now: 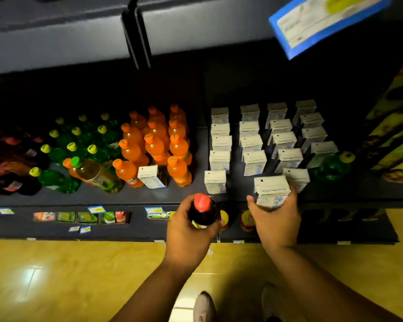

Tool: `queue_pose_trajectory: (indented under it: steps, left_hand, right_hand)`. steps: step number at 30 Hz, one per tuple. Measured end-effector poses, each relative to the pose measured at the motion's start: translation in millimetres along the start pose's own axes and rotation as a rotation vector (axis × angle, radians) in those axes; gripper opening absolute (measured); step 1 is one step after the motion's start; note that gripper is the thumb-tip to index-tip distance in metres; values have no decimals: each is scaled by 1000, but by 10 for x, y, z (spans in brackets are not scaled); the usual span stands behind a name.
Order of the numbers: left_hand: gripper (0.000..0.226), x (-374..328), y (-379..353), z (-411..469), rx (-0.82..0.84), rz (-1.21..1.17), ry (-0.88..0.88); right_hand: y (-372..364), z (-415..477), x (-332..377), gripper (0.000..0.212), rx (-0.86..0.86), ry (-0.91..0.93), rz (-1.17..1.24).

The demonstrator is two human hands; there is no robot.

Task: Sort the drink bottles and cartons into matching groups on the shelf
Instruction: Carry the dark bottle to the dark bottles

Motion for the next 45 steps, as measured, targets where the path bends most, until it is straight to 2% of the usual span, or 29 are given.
queue_pose_trajectory:
  steps: [6,23,30,36,42,45]
  left_hand:
    - [48,248,-58,66,-3,27,29]
    - [52,559,-352,357,-24,-4,66]
    - [51,589,-296,354,-24,32,59]
    - [45,749,-225,332,-11,26,116]
    - [44,674,-88,239,-29,-20,150]
    - [49,505,31,163,-39,-18,169]
  right_hand:
    - [-505,304,-233,71,34,-13,36]
    - [-1149,732,-736,82,-14,-21,27]
    - [-1214,744,-775,82,-4,-1,62]
    - [-1218,730,-851,109,17,-7,96]
    - [-802,-33,-787,101,81,26,28]
    - [-456,-444,-651,99,181,67,-23]
Point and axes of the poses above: each hand's wrist, its own z-axis towards the middle knuckle, its own y-axis out of the back of the hand, x = y × z, the point moved 5 cm from there along z, towards the middle knuckle, and after that the axes turned 9 degrees about -z, right-handed, at the moved point
